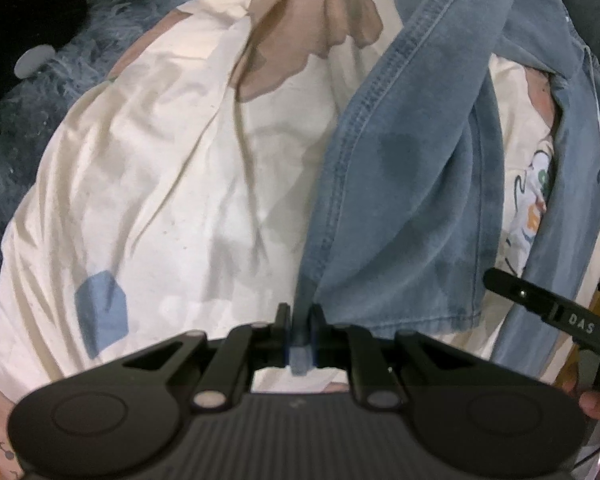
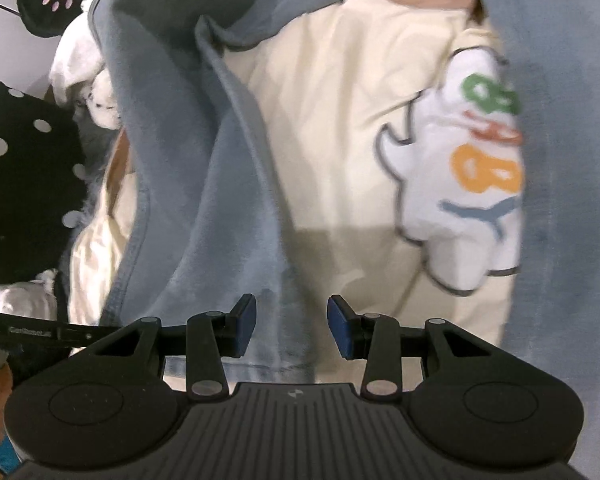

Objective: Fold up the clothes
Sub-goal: 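Pinch a leg hem with the left tool while the right tool pinches the other hem, then pull both leg hems away from the waistband with both tools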

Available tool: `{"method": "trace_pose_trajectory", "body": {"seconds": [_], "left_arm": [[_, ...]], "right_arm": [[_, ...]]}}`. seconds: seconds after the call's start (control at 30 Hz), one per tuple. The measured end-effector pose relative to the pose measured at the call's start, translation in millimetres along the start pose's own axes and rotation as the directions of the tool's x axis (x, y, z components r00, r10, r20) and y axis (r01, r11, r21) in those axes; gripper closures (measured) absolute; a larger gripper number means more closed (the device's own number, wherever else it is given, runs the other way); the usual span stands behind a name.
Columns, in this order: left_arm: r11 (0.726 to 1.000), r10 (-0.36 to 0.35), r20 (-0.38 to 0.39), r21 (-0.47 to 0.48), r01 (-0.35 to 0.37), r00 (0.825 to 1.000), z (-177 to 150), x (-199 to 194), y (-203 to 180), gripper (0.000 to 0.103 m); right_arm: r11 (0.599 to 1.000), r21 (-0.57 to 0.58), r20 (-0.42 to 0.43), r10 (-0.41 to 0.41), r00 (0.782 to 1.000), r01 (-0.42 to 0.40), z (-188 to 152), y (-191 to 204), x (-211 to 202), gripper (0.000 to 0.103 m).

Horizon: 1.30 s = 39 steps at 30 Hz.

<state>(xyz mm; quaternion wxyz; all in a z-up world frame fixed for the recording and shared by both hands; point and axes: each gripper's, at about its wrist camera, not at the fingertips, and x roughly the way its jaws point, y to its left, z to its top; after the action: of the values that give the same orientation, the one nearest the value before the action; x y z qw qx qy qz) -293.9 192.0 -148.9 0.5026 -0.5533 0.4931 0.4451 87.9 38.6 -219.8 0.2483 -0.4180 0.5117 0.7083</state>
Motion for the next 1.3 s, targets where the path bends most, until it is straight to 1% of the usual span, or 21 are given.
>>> {"method": "trace_pose_trajectory", "body": {"seconds": [0.1,0.13,0.17,0.2,0.27,0.37,0.47,0.63,0.67,0.73,0.8,0.9,1.03,1.13,1.3], "left_arm": [[1.000,0.005,-0.001,0.006,-0.005,1.000,1.7,-0.8,3.6,0.094],[1.000,0.008,0.000,0.009,-0.008,1.000,2.7,-0.9,4.4,0.094],[1.000,0.008,-0.003,0.013,-0.008,1.000,3.0,-1.4,5.9,0.094],[1.000,0.009,-0.005,0.017,-0.009,1.000,3.2,-1.9,7.5,0.093],[1.000,0.014,-0.009,0.027,-0.014,1.000,1.8,-6.6,9.0,0.093],[0.999,0.019,-0.014,0.045,-0.018,1.000,-1.4,-15.5,8.9,0.094],[0.996,0.031,-0.029,0.085,-0.029,0.999,-7.4,-28.5,4.6,0.094],[0.993,0.054,-0.047,0.110,-0.049,0.997,-23.0,-58.9,2.4,0.094],[0.992,0.060,-0.049,0.114,-0.054,0.997,-8.8,-69.0,6.8,0.094],[0.989,0.071,-0.061,0.131,-0.063,0.996,-10.6,-81.8,7.5,0.094],[0.987,0.083,-0.074,0.145,-0.072,0.994,26.2,-76.9,-10.6,0.094],[0.980,0.101,-0.101,0.184,-0.081,0.990,20.8,-82.9,-11.2,0.093],[0.954,0.146,-0.128,0.280,-0.106,0.981,21.9,-83.9,-9.3,0.093],[0.938,0.169,-0.115,0.324,-0.124,0.979,33.6,-101.6,-3.7,0.093],[0.910,0.202,-0.085,0.384,-0.155,0.976,57.8,-136.6,9.9,0.093]], "right_arm": [[1.000,0.001,-0.046,0.011,0.999,-0.011,-3.1,3.8,13.1,0.057],[1.000,0.002,-0.062,0.016,0.998,-0.016,-4.7,4.6,17.4,0.069],[1.000,0.001,-0.080,0.013,0.997,-0.013,-6.9,4.8,20.4,0.097],[1.000,-0.001,-0.097,0.011,0.995,-0.011,-9.1,5.1,23.1,0.098],[1.000,-0.002,-0.093,0.024,0.995,-0.025,-13.4,5.9,17.8,0.101],[0.999,0.003,-0.082,0.035,0.996,-0.035,-19.2,9.3,4.5,0.102],[0.998,0.053,-0.074,0.041,0.996,-0.037,-28.8,11.1,-12.4,0.102],[0.991,0.127,-0.079,0.047,0.996,-0.037,-53.1,23.0,-39.2,0.102],[0.990,0.138,-0.083,0.049,0.995,-0.037,-58.7,26.7,-43.3,0.102],[0.987,0.158,-0.094,0.051,0.994,-0.036,-73.2,37.0,-50.3,0.102],[0.982,0.185,-0.104,0.055,0.993,-0.035,-88.9,47.6,-56.6,0.102],[0.970,0.242,-0.105,0.061,0.993,-0.034,-111.5,60.0,-66.6,0.102],[0.944,0.328,-0.072,0.067,0.995,-0.040,-136.4,79.2,-75.6,0.102],[0.919,0.390,-0.037,0.081,0.996,-0.060,-149.9,99.4,-79.5,0.102],[0.888,0.448,-0.002,0.114,0.993,-0.101,-156.5,139.3,-80.0,0.102]]}}
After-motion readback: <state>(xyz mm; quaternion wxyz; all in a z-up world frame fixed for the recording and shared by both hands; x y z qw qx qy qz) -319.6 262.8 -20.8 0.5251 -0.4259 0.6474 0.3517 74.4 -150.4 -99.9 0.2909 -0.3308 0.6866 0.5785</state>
